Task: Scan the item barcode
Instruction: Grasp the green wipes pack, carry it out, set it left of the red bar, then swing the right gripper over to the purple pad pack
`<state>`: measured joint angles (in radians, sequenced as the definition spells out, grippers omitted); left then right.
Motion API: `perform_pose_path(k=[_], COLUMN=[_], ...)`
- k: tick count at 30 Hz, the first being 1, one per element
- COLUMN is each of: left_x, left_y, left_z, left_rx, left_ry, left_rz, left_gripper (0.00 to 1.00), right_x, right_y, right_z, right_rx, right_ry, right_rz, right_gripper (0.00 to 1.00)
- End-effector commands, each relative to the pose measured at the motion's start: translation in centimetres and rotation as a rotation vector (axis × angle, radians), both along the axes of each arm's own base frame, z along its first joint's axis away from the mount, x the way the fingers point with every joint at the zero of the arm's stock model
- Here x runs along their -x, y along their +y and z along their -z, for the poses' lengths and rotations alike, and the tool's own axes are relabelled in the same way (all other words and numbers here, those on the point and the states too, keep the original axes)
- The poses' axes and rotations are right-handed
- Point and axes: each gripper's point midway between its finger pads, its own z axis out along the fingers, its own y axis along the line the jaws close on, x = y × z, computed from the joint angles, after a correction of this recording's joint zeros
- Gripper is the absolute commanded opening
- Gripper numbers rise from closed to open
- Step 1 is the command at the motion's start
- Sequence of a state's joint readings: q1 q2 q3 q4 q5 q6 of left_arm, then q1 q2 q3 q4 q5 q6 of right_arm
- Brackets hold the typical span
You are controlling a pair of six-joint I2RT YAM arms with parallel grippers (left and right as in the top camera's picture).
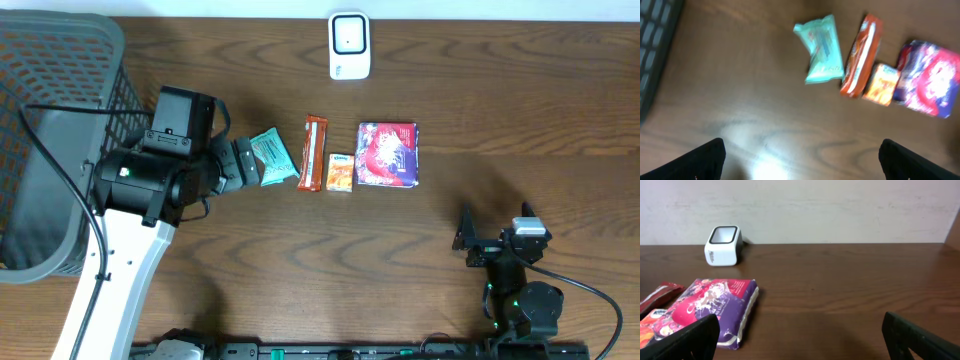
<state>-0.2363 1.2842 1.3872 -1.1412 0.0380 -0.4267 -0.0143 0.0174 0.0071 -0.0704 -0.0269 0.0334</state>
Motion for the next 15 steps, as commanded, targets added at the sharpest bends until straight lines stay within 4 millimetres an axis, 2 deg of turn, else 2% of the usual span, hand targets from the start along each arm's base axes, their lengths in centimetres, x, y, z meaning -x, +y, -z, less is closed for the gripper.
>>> perform_pose_path(k=[1,8,10,12,13,15], left_x=[0.5,0.5,0.5,0.5,0.5,0.5], left_y=[0.4,0.4,0.4,0.4,0.4,0.4], left_z=[0.1,0.1,0.1,0.1,0.1,0.1], left_rx=[-0.014,-0.014,-0.014,-0.014,-0.014,-0.014], left_ry=[0.017,0.017,0.017,0.017,0.017,0.017], left_rz=[-0.012,-0.012,-0.012,-0.012,-0.012,-0.012], left_gripper=[0.98,0.98,0.98,0.98,0.98,0.98], right_x=[0.0,0.0,0.0,0.7,1.9,4.5], right_y=[-0.1,-0.1,1.0,4.9,7.7,11.5], right_z=[0.1,-0.3,-1.1,-1.5,-1.5,-1.3], right_rx=[-0.007,-0.003,-0.082,-0.362,-0.548,-0.763], right_ry=[0.002,-0.012,-0.045,-0.008,0.075,0.246], right_rz=[0.004,0.007,-0.055,-0.269,-0.428,-0.657], right_gripper=[0.99,0.99,0.99,0.99,0.99,0.99])
